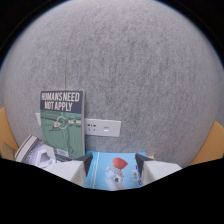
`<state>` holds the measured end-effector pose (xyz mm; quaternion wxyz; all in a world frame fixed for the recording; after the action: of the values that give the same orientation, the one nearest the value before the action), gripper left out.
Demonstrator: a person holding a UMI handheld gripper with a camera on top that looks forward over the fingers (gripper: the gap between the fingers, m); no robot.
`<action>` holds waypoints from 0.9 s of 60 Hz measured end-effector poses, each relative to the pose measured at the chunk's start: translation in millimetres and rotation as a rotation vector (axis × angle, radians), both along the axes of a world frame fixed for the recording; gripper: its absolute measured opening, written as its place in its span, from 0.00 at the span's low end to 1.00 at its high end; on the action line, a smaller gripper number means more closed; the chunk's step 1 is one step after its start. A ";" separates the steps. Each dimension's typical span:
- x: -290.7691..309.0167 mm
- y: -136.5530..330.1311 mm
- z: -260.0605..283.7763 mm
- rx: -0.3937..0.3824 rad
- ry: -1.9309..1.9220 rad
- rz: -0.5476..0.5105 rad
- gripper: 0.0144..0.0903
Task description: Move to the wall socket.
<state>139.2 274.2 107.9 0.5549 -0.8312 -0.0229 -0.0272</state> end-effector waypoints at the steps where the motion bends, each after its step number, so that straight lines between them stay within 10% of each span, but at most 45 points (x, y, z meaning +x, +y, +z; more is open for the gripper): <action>1: 0.2 4.6 -1.5 -0.001 0.001 -0.002 0.95; 54: 1.5 89.4 -24.5 0.014 0.007 -0.014 0.95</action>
<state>140.7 363.6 83.4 0.5607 -0.8274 -0.0149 -0.0282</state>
